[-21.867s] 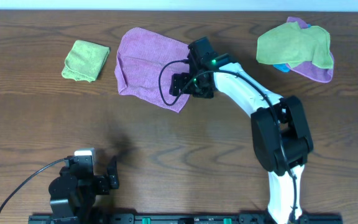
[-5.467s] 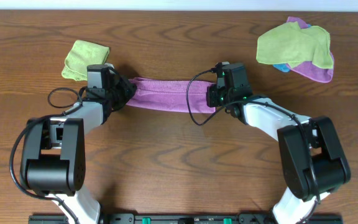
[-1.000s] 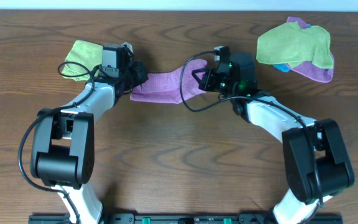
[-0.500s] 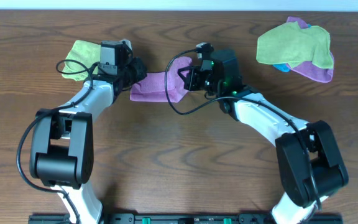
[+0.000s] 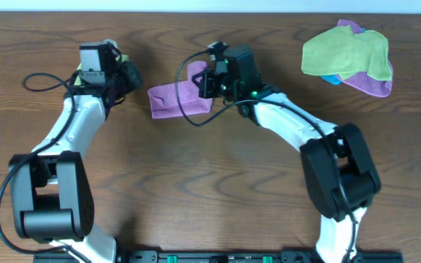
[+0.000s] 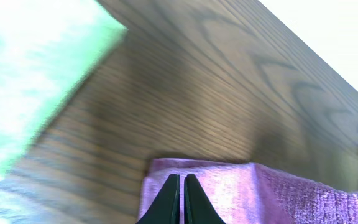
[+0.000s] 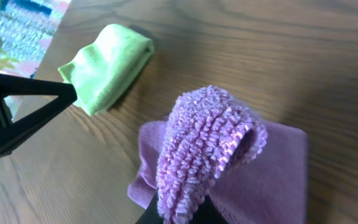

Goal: Fold the cloth

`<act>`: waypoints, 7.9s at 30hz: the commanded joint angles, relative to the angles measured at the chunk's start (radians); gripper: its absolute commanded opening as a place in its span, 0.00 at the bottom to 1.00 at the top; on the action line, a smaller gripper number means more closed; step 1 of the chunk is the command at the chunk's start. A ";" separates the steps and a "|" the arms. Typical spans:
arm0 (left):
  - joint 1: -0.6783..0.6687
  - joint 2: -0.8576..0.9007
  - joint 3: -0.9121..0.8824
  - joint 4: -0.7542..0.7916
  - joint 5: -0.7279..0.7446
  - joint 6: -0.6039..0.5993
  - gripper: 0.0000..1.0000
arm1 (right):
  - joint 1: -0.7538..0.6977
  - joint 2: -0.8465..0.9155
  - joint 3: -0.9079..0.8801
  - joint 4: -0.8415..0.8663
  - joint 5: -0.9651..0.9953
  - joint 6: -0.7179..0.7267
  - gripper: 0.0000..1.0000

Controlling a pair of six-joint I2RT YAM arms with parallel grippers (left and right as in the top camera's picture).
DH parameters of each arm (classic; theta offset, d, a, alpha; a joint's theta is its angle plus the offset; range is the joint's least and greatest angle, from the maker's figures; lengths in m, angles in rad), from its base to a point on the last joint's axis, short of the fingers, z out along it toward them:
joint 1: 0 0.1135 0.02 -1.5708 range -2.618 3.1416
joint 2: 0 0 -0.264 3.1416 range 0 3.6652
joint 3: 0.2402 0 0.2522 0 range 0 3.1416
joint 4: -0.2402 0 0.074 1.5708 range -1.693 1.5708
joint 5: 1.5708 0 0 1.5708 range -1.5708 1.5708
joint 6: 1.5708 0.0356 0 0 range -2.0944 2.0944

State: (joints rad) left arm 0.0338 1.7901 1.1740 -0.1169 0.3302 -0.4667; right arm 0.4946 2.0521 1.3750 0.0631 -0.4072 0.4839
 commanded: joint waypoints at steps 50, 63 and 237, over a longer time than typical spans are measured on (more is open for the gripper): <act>0.128 -0.099 0.022 -0.067 -0.027 0.045 0.06 | 0.149 0.252 0.257 -0.038 -0.154 -0.074 0.63; 0.138 -0.100 0.022 -0.066 -0.027 0.045 0.06 | 0.140 0.240 0.316 -0.031 -0.237 -0.069 0.76; -0.042 0.289 -0.142 0.313 0.423 -0.264 0.06 | -0.398 -1.463 -0.881 -0.710 0.011 -0.305 0.99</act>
State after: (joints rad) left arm -0.0040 2.0560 1.0416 0.1623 0.7372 -0.7364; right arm 0.1036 0.5934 0.5003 -0.6479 -0.3893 0.1619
